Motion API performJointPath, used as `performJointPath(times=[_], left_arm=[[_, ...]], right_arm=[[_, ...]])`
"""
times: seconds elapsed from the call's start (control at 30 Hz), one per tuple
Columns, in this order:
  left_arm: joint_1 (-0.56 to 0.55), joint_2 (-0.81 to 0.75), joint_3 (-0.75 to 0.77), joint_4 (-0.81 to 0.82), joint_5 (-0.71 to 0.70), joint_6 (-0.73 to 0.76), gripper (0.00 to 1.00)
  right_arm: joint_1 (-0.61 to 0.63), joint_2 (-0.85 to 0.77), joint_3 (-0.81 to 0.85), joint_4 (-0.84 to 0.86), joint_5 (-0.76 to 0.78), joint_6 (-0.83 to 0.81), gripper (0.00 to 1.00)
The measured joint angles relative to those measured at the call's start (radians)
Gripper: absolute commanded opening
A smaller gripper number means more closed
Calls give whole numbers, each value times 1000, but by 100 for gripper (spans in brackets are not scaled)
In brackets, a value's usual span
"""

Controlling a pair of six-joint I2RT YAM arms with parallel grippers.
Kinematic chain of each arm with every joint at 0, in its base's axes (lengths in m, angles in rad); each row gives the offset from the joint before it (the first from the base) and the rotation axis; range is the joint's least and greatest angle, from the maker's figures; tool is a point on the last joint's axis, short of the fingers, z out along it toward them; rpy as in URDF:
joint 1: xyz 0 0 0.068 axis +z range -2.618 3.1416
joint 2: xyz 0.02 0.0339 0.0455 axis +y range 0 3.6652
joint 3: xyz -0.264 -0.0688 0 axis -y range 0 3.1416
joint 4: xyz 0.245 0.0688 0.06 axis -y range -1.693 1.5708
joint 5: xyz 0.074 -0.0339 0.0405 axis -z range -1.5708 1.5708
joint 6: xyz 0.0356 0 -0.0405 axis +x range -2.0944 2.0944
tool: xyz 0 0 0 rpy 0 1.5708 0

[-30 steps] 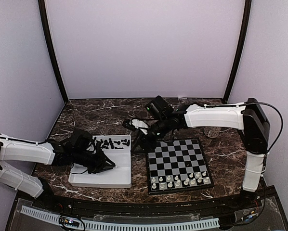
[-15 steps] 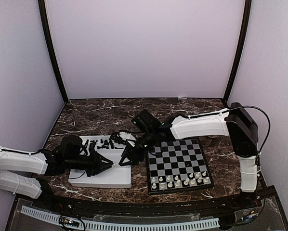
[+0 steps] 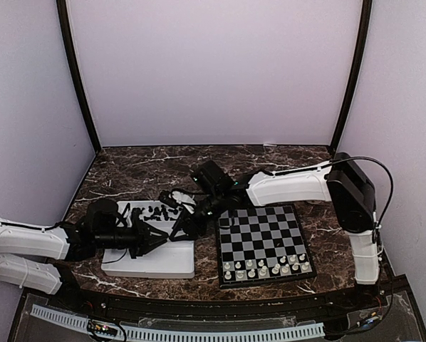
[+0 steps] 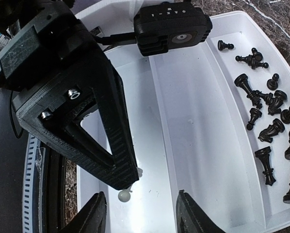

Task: Set up the chess pieces on the board
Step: Pass from the left arm to the right, then place the pawn on the chessboard.

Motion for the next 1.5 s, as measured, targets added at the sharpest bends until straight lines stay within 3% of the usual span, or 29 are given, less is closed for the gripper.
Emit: performJointPath(times=[0.13,0.63,0.8,1.07,1.27,1.5], left_arm=[[4,4,0,18,1,-2,16],[10,21,0,45,9,-3,17],[12,27,0,48,12,-3,25],[13,29,0,44,8,10,46],[24,-25,47,-68,-28,90,51],[51,-98,156,-238,-108,225,51]], right_arm=[[0,16,8,0,-8,3,47],[3,18,8,16,-55,2,12],[3,19,8,18,-56,3,0],[3,20,8,15,-60,-4,0],[3,16,8,-48,-31,-77,0],[-30,-75,6,-296,79,-293,0]])
